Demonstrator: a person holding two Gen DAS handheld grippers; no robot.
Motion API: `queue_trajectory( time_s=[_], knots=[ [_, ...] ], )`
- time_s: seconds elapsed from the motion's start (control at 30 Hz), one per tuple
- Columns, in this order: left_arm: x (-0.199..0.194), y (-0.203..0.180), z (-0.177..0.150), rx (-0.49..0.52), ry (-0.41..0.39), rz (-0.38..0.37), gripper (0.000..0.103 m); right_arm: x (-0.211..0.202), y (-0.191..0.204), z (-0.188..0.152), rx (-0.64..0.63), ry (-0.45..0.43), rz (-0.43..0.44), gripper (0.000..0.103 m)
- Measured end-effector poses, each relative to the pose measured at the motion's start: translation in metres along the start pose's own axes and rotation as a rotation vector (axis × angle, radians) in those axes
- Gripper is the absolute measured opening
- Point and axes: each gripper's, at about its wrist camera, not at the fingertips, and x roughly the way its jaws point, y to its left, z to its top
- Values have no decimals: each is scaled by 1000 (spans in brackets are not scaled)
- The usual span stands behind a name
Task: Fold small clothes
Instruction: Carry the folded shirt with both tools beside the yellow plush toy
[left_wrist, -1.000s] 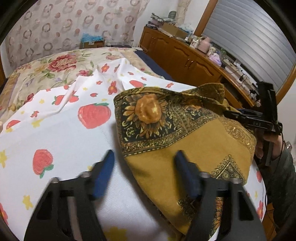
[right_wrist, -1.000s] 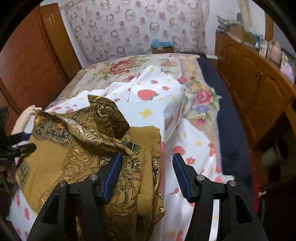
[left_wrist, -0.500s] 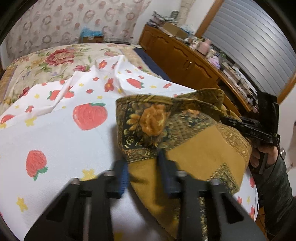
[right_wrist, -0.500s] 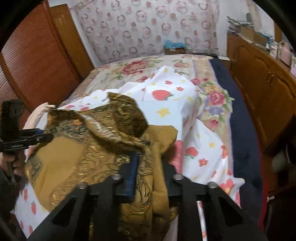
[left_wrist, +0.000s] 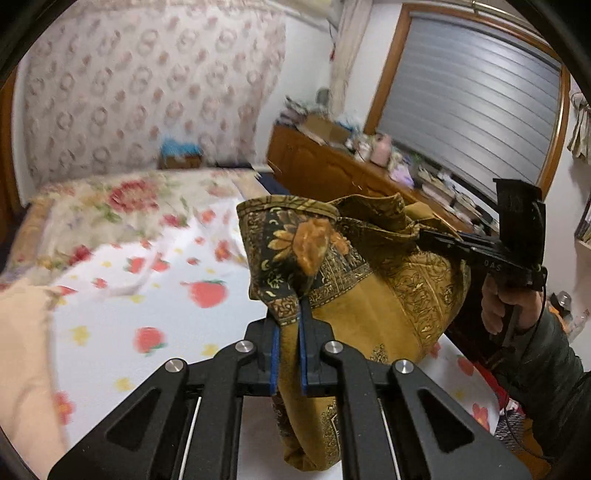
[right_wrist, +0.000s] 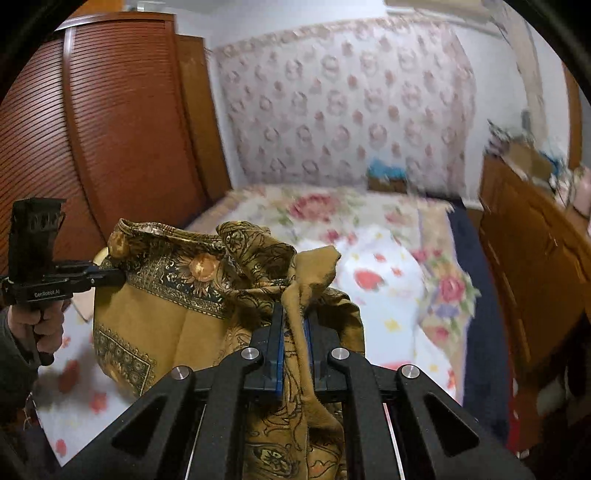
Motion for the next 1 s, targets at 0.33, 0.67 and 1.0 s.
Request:
queue_trajectory(
  time_s=[0.33,0.67,1.0],
  knots=[
    [-123,93,-41,-93,-143,258,8,70,133,66,-231,-24,212,8],
    [-157,189,-102,-278,-190,428,8,191,265,132,-431,91,340,8],
    [-158,211,-148,-366,-188,493,8,297,351,160,-591,161,417,8]
  ],
)
